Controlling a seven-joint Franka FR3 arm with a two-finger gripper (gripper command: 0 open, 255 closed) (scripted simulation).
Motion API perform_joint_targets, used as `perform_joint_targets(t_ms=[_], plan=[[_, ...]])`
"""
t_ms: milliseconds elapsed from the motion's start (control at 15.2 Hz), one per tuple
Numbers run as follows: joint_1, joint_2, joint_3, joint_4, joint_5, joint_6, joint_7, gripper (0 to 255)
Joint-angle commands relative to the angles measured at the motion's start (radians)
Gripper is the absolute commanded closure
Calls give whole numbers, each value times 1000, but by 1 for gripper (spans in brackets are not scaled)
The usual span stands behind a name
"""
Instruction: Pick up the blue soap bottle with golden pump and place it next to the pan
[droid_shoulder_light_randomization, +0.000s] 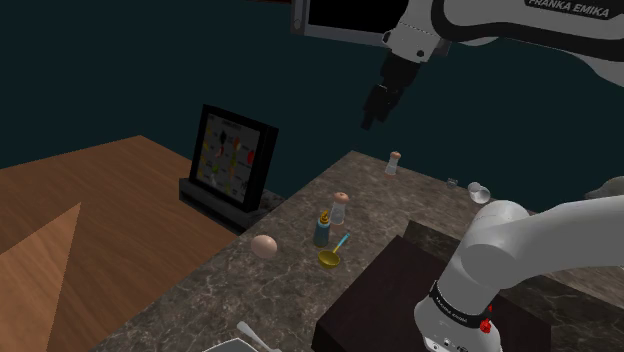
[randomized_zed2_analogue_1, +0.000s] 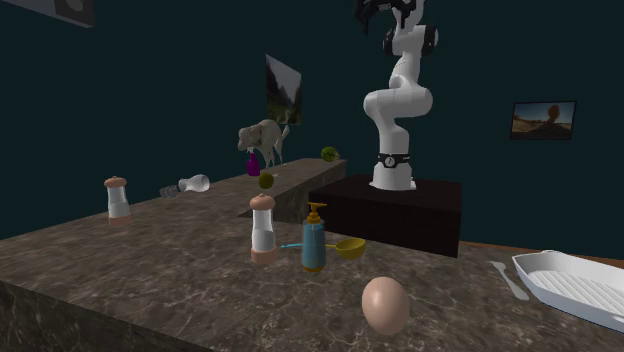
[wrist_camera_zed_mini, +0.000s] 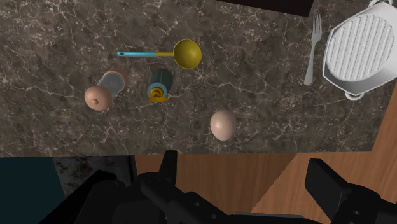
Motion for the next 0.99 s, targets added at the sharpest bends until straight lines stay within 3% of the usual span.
perform_joint_targets(t_ms=[0, 924], plan=[[0, 0, 0, 0, 0, 0, 0, 0], [-63, 392, 9, -79, -30, 315, 64, 0]])
